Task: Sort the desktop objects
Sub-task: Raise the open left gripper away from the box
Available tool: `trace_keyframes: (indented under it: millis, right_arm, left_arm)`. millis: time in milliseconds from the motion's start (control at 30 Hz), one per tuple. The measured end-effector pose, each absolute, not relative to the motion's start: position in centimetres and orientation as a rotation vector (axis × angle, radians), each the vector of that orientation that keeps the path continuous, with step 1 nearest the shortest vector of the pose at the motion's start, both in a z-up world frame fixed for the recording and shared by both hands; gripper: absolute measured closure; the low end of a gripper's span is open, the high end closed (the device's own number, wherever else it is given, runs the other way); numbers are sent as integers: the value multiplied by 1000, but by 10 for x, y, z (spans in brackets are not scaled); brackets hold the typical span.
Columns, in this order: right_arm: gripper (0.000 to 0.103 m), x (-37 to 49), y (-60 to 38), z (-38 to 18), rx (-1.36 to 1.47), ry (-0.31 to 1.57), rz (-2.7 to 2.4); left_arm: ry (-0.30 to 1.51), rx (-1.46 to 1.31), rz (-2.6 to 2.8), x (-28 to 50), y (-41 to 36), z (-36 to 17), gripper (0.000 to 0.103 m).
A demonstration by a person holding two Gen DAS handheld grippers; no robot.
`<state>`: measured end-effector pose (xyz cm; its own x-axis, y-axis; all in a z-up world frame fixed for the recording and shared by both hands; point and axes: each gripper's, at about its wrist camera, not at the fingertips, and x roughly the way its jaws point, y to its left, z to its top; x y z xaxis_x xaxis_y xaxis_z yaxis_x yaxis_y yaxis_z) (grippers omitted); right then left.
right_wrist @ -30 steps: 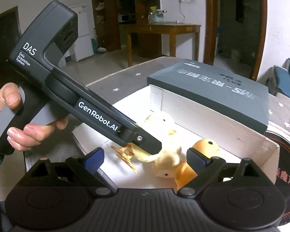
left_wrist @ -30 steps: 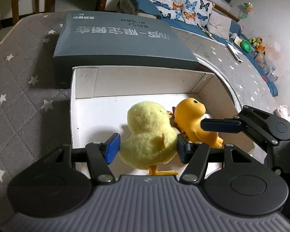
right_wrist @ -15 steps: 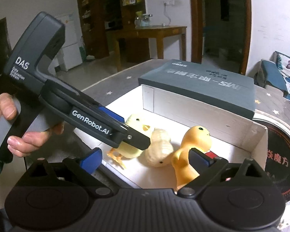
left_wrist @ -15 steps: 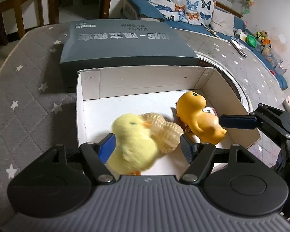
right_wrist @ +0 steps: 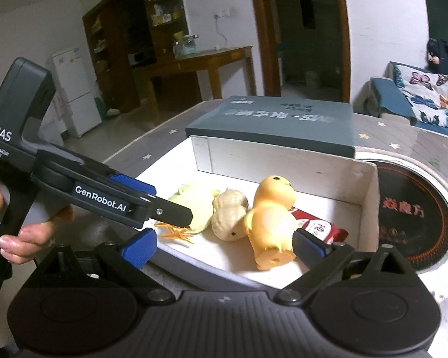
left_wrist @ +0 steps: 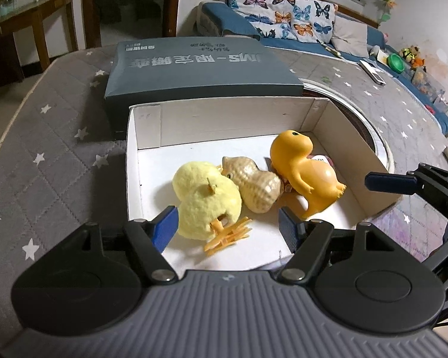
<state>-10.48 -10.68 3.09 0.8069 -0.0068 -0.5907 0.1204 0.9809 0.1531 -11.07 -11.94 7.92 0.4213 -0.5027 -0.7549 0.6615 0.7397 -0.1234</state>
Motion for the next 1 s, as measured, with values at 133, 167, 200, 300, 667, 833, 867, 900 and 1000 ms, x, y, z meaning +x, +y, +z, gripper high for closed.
trace_keyframes:
  millis: [133,167,200,300,667,833,867,900,1000]
  right_arm:
    - [1,-118,-111,30,188,617,-87]
    - [0,-125,-117,31,184,615,-84]
    - [0,-127,-116,30,183,611,-88]
    - [0,-131,-115,30,183,602,-92]
    - [0,-168,-157,32,152,593,-68]
    - [0,-179,-176,33,143,595,-51]
    - [0,-182,-184,34,141,595,-43]
    - [0,-182,-188,36,142,593,-42]
    - [0,-180,-198,40,152,592,-45]
  left_arm:
    - [840,209,-718,-122,-119,81,14]
    - [826,216,-714,-125,-119,83,14]
    - [815,223,-713,-128,-119,84,14]
    - [800,226,-711,-134,-119,87,14]
    - [797,188,-659,-136,-108,89,9]
    - [785,179,-644,-130,-104,97,8]
    - [786,173,-642,-127,-104,98,8]
    - [786,167,-640,-123,-104,100,8]
    - [790,163,-633,-114,-106,105,8]
